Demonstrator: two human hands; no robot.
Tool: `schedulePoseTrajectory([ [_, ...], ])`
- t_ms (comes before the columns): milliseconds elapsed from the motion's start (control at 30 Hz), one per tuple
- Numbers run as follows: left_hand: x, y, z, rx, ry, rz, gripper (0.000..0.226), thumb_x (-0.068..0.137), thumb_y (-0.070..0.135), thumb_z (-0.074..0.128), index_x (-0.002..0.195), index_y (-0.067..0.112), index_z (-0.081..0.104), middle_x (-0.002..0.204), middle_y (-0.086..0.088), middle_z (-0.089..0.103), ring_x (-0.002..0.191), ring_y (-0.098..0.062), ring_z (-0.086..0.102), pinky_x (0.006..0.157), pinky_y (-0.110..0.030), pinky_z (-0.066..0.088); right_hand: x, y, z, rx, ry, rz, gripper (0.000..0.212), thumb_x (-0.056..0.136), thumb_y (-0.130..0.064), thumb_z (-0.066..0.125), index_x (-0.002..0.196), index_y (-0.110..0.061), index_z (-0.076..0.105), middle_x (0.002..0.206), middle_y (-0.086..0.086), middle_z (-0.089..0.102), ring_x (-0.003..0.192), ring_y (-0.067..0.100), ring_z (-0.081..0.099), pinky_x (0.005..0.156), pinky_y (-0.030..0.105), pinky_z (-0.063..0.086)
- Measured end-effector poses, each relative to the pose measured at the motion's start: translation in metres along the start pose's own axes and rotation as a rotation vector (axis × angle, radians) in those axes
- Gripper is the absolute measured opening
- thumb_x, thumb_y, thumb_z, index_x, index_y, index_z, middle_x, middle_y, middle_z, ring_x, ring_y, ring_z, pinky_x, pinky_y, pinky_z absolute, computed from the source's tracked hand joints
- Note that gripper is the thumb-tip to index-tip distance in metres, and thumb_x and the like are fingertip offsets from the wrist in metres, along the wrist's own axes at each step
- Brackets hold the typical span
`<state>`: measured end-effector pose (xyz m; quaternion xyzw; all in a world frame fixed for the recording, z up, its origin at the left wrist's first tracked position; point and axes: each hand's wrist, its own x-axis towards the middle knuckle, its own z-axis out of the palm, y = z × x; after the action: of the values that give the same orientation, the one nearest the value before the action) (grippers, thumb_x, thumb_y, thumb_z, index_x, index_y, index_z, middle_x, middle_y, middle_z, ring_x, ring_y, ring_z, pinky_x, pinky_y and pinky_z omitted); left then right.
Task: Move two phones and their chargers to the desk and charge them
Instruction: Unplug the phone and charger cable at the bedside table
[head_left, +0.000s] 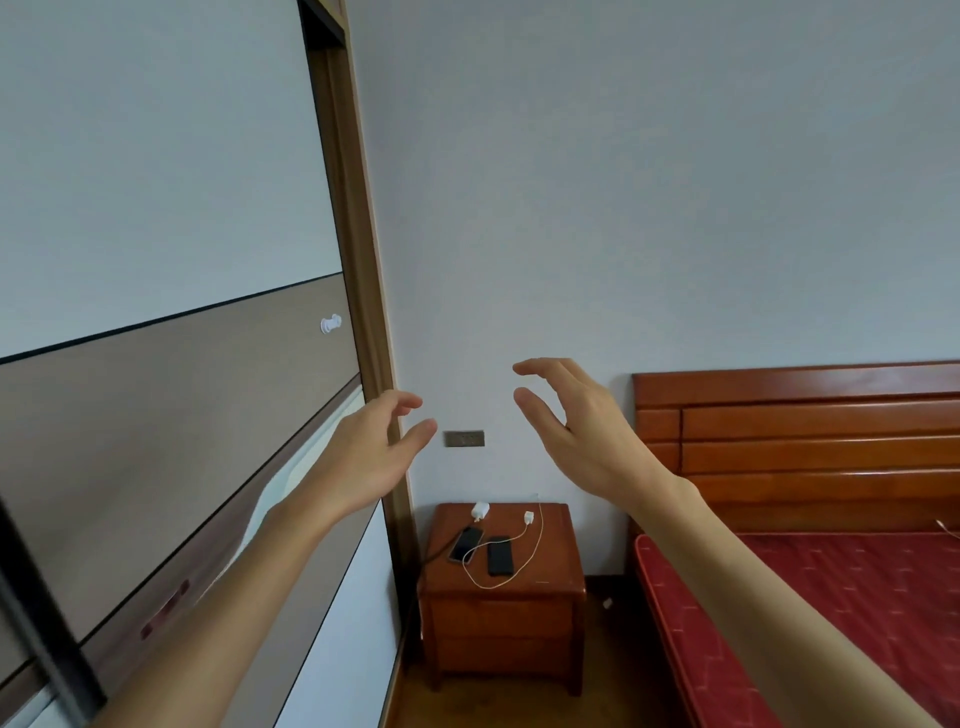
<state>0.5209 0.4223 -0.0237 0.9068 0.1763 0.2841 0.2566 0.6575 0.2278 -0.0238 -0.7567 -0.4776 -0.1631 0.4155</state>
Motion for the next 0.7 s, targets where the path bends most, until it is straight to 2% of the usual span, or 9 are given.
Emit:
schedulePoseTrajectory([
  [167, 0.063, -0.022, 0.034, 0.035, -0.044, 0.011, 0.043, 0.098, 0.043, 0.056, 0.136, 0.023, 0.054, 0.139, 0.003, 0.057, 0.13, -0.013, 0.052, 0.099, -0.025, 0.039, 0.05, 0.059, 0.028, -0.022, 0.005, 0.044, 0.039, 0.103, -0.041, 0.043, 0.139, -0.025, 0.048, 0.144, -0.006, 0.049, 0.134, 0.011, 0.043, 0.103, 0.021, 0.029],
  [267, 0.106, -0.033, 0.061, 0.026, -0.043, 0.019, 0.043, 0.097, 0.041, 0.057, 0.136, 0.022, 0.053, 0.138, 0.002, 0.059, 0.129, -0.014, 0.052, 0.105, -0.033, 0.043, 0.08, 0.103, 0.044, -0.017, 0.002, 0.062, 0.039, 0.103, -0.041, 0.044, 0.138, -0.024, 0.049, 0.143, -0.006, 0.049, 0.133, 0.011, 0.044, 0.101, 0.019, 0.028],
  [400, 0.17, -0.044, 0.106, 0.07, -0.034, 0.029, 0.045, 0.098, 0.042, 0.056, 0.138, 0.023, 0.051, 0.14, 0.001, 0.057, 0.13, -0.016, 0.052, 0.104, -0.034, 0.043, 0.119, 0.169, 0.058, -0.003, -0.035, 0.081, 0.042, 0.102, -0.043, 0.043, 0.139, -0.022, 0.048, 0.144, -0.004, 0.048, 0.133, 0.013, 0.044, 0.101, 0.019, 0.028],
  [567, 0.249, -0.041, 0.156, 0.095, -0.068, 0.024, 0.047, 0.098, 0.042, 0.055, 0.14, 0.022, 0.049, 0.142, 0.0, 0.055, 0.129, -0.015, 0.05, 0.097, -0.026, 0.037, 0.168, 0.242, 0.057, -0.044, -0.112, 0.099, 0.047, 0.103, -0.046, 0.041, 0.141, -0.019, 0.046, 0.146, -0.001, 0.047, 0.134, 0.018, 0.044, 0.109, 0.028, 0.033],
  [700, 0.306, -0.049, 0.182, 0.091, -0.057, 0.003, 0.047, 0.098, 0.043, 0.054, 0.14, 0.023, 0.049, 0.141, 0.002, 0.055, 0.128, -0.013, 0.05, 0.097, -0.025, 0.037, 0.207, 0.287, 0.063, -0.034, -0.106, 0.094, 0.047, 0.102, -0.046, 0.041, 0.14, -0.018, 0.047, 0.145, 0.0, 0.048, 0.133, 0.02, 0.045, 0.113, 0.038, 0.035],
])
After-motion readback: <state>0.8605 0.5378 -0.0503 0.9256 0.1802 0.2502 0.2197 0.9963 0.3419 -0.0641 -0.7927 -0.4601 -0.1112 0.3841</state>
